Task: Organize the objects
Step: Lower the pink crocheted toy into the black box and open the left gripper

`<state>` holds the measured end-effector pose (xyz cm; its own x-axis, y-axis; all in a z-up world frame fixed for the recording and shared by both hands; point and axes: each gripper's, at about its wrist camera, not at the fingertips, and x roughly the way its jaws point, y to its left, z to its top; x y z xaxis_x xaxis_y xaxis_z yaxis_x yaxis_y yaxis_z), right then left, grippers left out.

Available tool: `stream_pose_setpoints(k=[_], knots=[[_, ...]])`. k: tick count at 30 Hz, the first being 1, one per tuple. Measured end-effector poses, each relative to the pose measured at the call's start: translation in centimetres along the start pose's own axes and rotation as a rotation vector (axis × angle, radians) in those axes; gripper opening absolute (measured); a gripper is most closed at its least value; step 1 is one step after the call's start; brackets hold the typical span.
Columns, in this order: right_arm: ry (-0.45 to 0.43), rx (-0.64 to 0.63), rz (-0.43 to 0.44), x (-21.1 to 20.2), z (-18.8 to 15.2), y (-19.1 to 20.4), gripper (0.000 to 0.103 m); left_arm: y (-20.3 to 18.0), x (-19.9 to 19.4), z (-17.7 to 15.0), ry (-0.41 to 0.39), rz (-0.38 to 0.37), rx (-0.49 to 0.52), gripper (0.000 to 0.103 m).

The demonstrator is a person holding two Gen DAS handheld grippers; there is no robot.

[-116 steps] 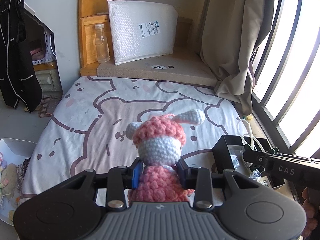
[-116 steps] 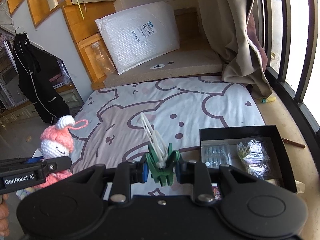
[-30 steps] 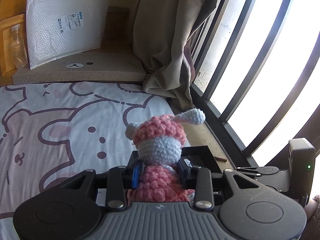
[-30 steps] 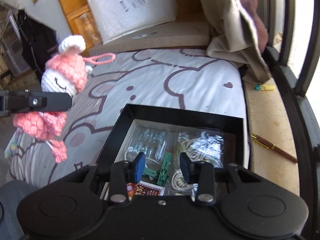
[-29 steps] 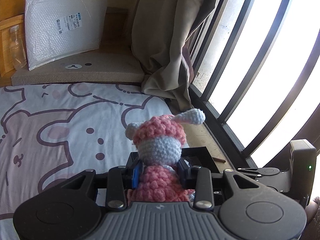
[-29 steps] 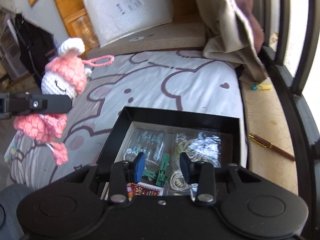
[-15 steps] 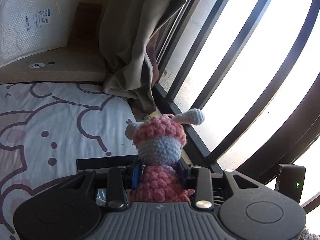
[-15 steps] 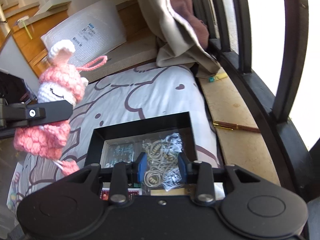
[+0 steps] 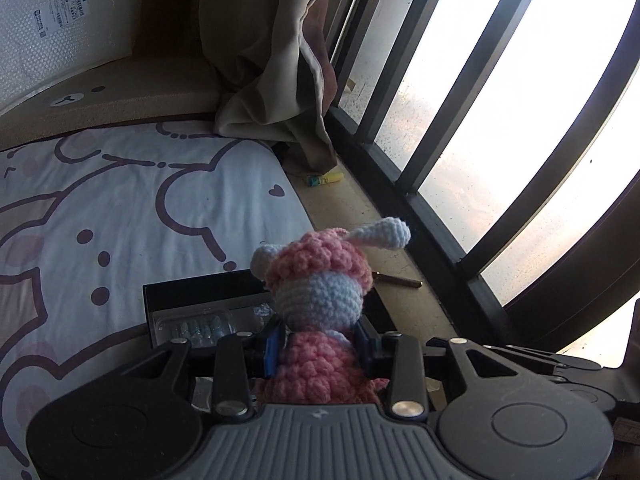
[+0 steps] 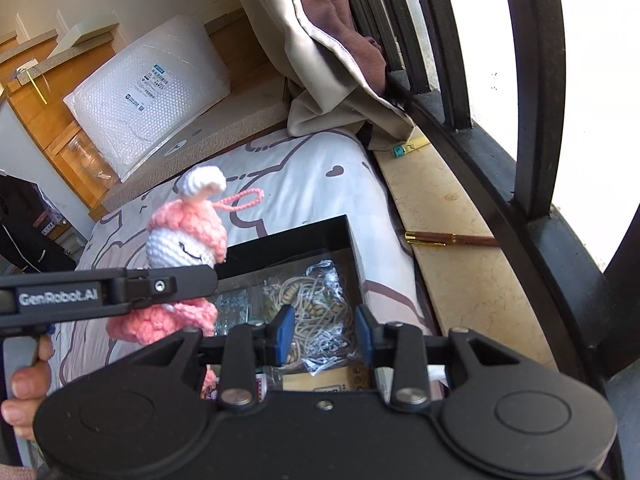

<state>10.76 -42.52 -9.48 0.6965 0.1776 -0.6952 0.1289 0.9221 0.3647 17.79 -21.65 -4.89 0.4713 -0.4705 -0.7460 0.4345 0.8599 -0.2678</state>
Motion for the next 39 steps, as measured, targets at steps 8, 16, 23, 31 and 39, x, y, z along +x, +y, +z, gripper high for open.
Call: stream_pose_setpoints(k=[8, 16, 23, 31, 39], knots=[[0.008, 0.003, -0.009, 0.3, -0.4, 0.1, 0.035, 1.3, 1.7, -0.2, 0.074, 0.092, 0.053, 0.038], [0.012, -0.003, -0.018, 0.4, -0.6, 0.2, 0.035, 1.8, 3.9, -1.2, 0.142, 0.157, 0.121, 0.038], [0.018, -0.006, -0.027, 0.7, -0.6, 0.3, 0.035, 2.1, 5.1, -1.3, 0.154, 0.174, 0.127, 0.038], [0.024, -0.01, -0.023, 1.1, -0.7, 0.8, 0.035, 2.9, 4.1, -1.2, 0.112, 0.15, 0.093, 0.061], [0.026, -0.003, -0.025, 1.0, -0.8, 0.9, 0.035, 4.5, 1.9, -0.8, 0.069, 0.115, 0.006, 0.023]])
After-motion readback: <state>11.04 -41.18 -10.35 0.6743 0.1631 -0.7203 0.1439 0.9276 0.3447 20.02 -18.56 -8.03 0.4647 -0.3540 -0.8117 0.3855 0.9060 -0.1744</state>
